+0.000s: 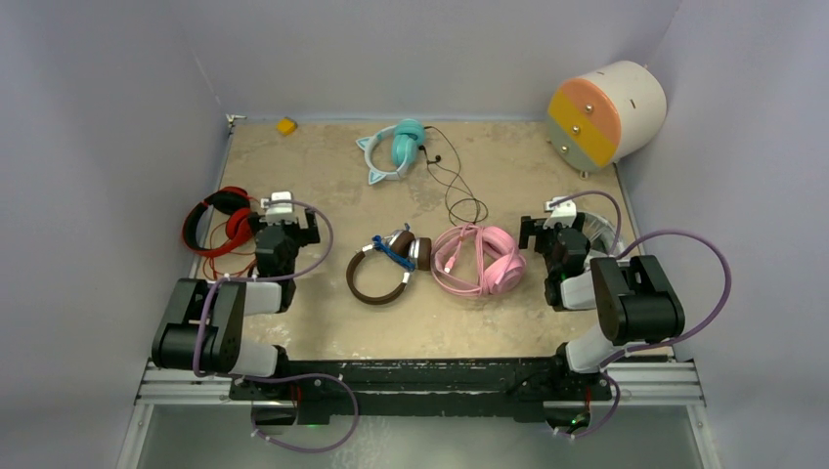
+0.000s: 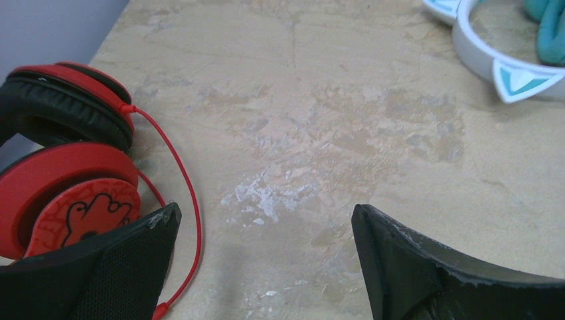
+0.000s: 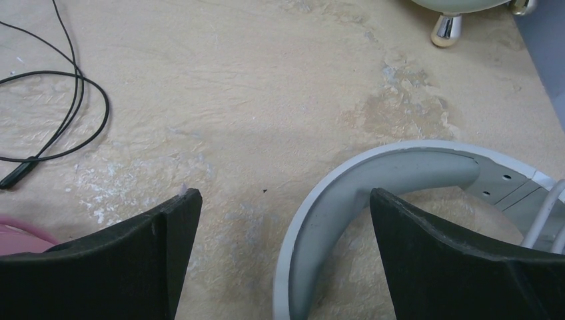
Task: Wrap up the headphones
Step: Reset both arms
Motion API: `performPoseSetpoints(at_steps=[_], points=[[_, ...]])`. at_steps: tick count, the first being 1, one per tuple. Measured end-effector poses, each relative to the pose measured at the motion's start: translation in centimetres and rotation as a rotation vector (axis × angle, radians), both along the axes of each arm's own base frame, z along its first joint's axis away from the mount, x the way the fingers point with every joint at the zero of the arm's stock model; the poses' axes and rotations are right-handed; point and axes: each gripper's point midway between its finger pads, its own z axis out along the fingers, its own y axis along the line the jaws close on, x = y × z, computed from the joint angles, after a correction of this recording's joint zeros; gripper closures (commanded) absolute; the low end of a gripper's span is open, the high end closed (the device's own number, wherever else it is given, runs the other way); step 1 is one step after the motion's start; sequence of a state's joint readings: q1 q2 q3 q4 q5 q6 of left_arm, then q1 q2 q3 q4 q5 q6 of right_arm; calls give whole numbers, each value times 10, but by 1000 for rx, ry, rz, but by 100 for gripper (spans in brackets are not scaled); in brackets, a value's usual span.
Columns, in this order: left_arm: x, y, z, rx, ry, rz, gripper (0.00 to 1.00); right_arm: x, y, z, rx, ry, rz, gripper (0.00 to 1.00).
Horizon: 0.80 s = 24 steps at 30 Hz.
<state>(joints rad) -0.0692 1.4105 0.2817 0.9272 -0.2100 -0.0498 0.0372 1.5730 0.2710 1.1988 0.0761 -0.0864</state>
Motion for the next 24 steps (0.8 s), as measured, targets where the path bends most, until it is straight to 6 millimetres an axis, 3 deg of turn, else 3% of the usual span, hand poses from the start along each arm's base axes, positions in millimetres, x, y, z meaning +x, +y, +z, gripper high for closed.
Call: performPoseSetpoints(at_steps=[3, 6, 14, 24], points=[[-4, -1, 8, -9, -64, -12, 1, 0, 0, 0, 0, 0, 0, 1], [-15, 0, 1, -12, -69, -20, 1, 0, 0, 0, 1, 0, 1, 1], [-2, -6, 7, -19, -81, -57, 2, 0, 0, 0, 1, 0, 0, 1], [-17, -8, 10, -22, -127, -72, 3, 0, 0, 0, 1, 0, 1, 1]])
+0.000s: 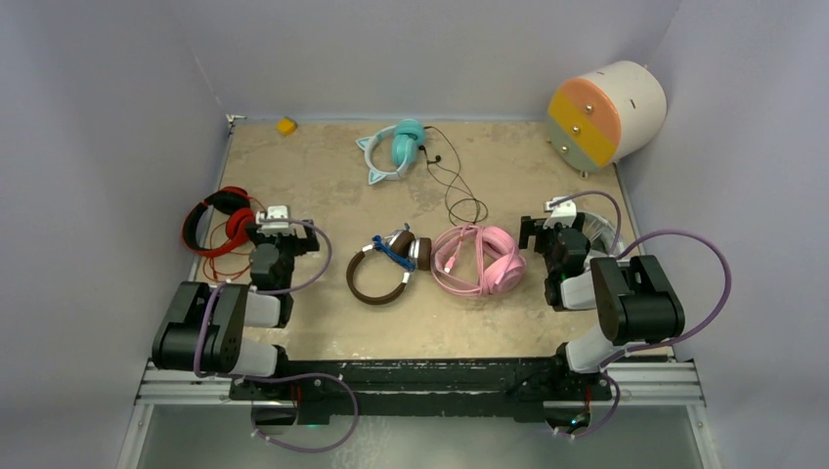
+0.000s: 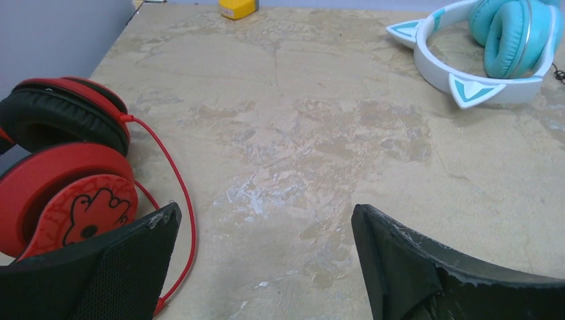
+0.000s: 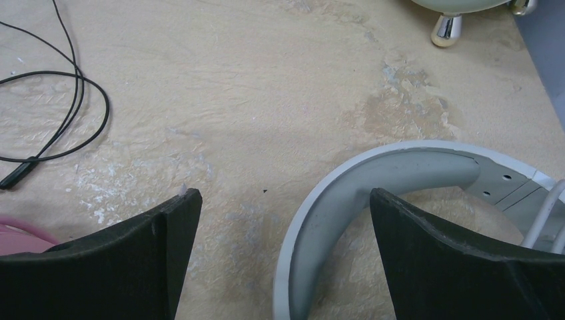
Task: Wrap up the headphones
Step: Reset both arms
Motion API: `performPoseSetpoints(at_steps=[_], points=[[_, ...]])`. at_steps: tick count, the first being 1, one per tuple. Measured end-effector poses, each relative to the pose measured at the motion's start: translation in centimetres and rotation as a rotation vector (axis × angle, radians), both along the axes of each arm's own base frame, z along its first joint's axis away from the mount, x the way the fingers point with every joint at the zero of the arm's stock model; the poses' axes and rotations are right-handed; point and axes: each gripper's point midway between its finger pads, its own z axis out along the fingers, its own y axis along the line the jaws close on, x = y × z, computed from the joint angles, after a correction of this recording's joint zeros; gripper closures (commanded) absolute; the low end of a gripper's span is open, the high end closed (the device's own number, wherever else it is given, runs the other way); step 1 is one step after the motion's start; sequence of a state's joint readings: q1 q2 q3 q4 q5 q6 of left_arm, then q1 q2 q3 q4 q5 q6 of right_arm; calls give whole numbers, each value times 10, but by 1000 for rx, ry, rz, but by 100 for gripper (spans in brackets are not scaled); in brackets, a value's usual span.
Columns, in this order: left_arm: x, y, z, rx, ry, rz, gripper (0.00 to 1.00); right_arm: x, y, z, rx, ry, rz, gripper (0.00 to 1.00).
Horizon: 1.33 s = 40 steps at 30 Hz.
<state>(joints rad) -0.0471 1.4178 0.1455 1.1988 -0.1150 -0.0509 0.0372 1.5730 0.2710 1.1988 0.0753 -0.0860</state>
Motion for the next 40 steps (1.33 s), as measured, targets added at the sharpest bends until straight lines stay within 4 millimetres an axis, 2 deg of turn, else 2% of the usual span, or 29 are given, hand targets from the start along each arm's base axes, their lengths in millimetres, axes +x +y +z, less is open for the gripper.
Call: performPoseSetpoints(at_steps=[4, 9, 11, 15, 18, 22, 40], points=[[-6, 3, 10, -1, -28, 16, 2, 0, 0, 0, 0, 0, 0, 1], [-8, 7, 33, -4, -104, 38, 3, 0, 0, 0, 0, 0, 0, 1], [-3, 7, 25, -3, -91, 37, 2, 0, 0, 0, 0, 0, 0, 1], [11, 2, -20, 14, 53, 11, 0, 0, 0, 0, 0, 0, 0, 1], [19, -4, -31, 15, 91, -28, 6, 0, 0, 0, 0, 0, 0, 1], [22, -5, -28, 14, 83, -37, 1, 0, 0, 0, 0, 0, 0, 1], [28, -1, -26, 9, 88, -18, 1, 0, 0, 0, 0, 0, 0, 1]])
